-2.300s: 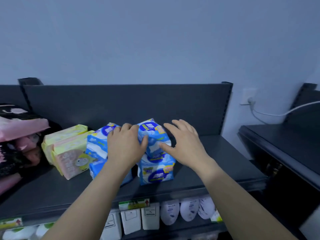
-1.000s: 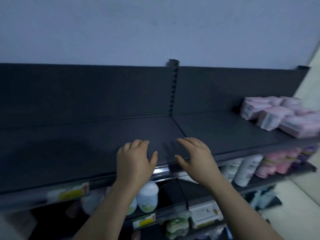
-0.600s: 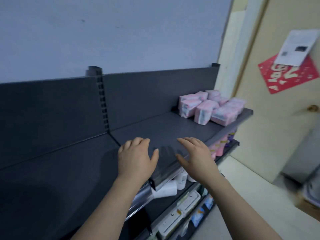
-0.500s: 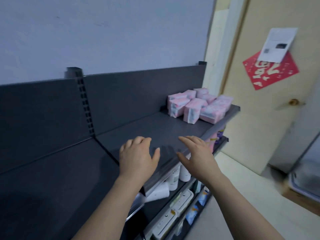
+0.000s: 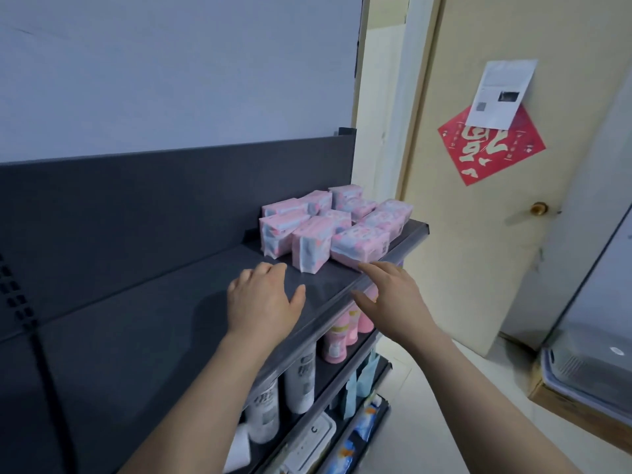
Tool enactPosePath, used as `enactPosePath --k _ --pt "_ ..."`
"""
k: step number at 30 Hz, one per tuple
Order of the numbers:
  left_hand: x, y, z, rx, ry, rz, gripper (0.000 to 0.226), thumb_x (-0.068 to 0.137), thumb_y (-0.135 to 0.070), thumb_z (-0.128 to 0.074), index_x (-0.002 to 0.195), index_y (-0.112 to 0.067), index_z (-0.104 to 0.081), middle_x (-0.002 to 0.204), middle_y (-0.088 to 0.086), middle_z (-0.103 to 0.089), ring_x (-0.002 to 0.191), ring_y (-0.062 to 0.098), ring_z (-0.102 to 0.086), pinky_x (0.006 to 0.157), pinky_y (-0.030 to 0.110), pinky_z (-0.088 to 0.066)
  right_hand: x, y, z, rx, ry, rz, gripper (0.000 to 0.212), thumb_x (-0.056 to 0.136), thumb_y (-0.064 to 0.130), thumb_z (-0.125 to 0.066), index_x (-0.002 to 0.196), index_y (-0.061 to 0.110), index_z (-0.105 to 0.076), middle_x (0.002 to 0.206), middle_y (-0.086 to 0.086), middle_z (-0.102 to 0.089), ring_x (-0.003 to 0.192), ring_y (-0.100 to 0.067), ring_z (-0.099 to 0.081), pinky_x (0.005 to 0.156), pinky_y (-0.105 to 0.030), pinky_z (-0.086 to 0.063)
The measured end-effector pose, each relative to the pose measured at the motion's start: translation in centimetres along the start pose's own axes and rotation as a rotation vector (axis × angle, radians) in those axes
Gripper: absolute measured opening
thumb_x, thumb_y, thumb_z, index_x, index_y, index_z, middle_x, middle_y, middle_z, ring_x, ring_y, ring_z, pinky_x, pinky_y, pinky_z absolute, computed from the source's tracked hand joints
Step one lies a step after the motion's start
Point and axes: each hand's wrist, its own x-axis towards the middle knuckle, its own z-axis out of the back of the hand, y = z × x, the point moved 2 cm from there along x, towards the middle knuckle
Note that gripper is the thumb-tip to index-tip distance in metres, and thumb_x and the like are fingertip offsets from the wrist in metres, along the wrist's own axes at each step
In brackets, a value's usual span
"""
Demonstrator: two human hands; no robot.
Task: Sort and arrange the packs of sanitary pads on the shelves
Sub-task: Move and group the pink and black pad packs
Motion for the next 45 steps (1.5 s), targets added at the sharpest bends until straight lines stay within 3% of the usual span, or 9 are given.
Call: enactPosePath --k 7,11,20,24,27,31,36,42,45 --pt "7.9 -4.8 -3.7 0.015 -0.007 0.122 0.040 0.091 -0.050 -0.051 0.113 -0.017 -0.054 0.123 0.004 -0.057 0.113 0.029 -0.049 0.092 0.041 -0.040 8.4 -7.3 0.1 -0.033 0.054 0.071 0.049 0.094 0.042 -0.054 0.138 0.023 -0.050 0.136 -0.002 -0.053 0.128 -0.024 -0.043 0.107 -0.037 -0.034" --pt "11.6 -5.4 -5.7 0.080 0.004 0.174 0.058 0.090 -0.054 -0.051 0.137 -0.021 -0.045 0.139 0.004 -0.048 0.125 0.030 -0.041 0.100 0.043 -0.036 12.9 -9.5 -1.0 -0.045 0.141 0.095 0.052 0.093 0.045 -0.052 0.140 0.024 -0.046 0.138 -0.006 -0.049 0.130 -0.027 -0.040 0.108 -0.040 -0.033" --pt "17.8 -4.9 -8.5 0.188 0.120 0.206 0.077 0.083 -0.067 -0.055 0.144 -0.024 -0.036 0.139 0.003 -0.046 0.125 0.028 -0.044 0.096 0.039 -0.038 19.7 -10.5 -4.0 0.020 0.436 0.073 0.063 0.093 0.055 -0.046 0.149 0.035 -0.027 0.159 -0.012 -0.016 0.141 -0.033 -0.027 0.111 -0.045 -0.031" --pt "18.4 -4.2 -8.7 0.062 0.175 0.211 0.071 0.086 -0.055 -0.061 0.143 -0.020 -0.036 0.134 0.003 -0.047 0.113 0.023 -0.054 0.078 0.032 -0.046 20.3 -10.9 -4.8 0.059 0.522 0.074 0.066 0.088 0.057 -0.054 0.147 0.042 -0.027 0.150 -0.012 -0.032 0.131 -0.032 -0.039 0.106 -0.044 -0.038" --pt "18.6 -3.0 -7.8 0.121 0.245 0.220 0.063 0.085 -0.045 -0.064 0.136 -0.018 -0.040 0.133 0.004 -0.046 0.114 0.025 -0.052 0.080 0.033 -0.045 21.2 -11.5 -4.8 0.128 0.576 -0.005 0.097 0.072 0.064 -0.069 0.150 0.037 -0.019 0.145 -0.009 -0.039 0.128 -0.032 -0.043 0.105 -0.049 -0.040" --pt "19.0 -1.3 -6.6 0.198 0.252 0.238 0.078 0.072 -0.043 -0.071 0.137 -0.018 -0.035 0.138 0.006 -0.034 0.124 0.027 -0.036 0.096 0.036 -0.038 22.6 -11.1 -4.6 0.099 0.659 -0.037 0.120 0.055 0.067 -0.081 0.150 0.026 -0.021 0.149 -0.005 -0.035 0.133 -0.028 -0.040 0.108 -0.048 -0.037" --pt "20.8 0.4 -7.5 0.151 0.372 0.244 0.127 0.063 -0.051 -0.076 0.154 -0.029 0.010 0.162 0.003 0.009 0.149 0.027 0.009 0.118 0.047 -0.008 22.5 -10.4 -4.4 0.177 0.680 -0.014 0.091 0.056 0.054 -0.087 0.128 0.031 -0.036 0.125 0.000 -0.038 0.104 -0.023 -0.051 0.086 -0.036 -0.046" --pt "22.0 1.6 -7.3 0.145 0.407 0.244 0.126 0.051 -0.057 -0.078 0.153 -0.024 -0.012 0.136 -0.003 -0.029 0.128 0.022 -0.024 0.097 0.036 -0.042 22.9 -10.1 -3.8 0.411 0.630 -0.020 0.087 0.059 0.031 -0.092 0.125 0.031 -0.036 0.094 0.003 -0.058 0.057 -0.010 -0.056 0.061 -0.027 -0.050" --pt "21.8 1.7 -7.1 0.194 0.389 0.251 0.122 0.045 -0.064 -0.078 0.146 -0.022 -0.024 0.127 -0.002 -0.031 0.122 0.022 -0.029 0.095 0.033 -0.038 23.0 -10.1 -3.5 0.493 0.569 -0.026 0.107 0.058 0.028 -0.093 0.144 0.028 -0.028 0.125 0.001 -0.045 0.091 -0.009 -0.056 0.070 -0.020 -0.047"
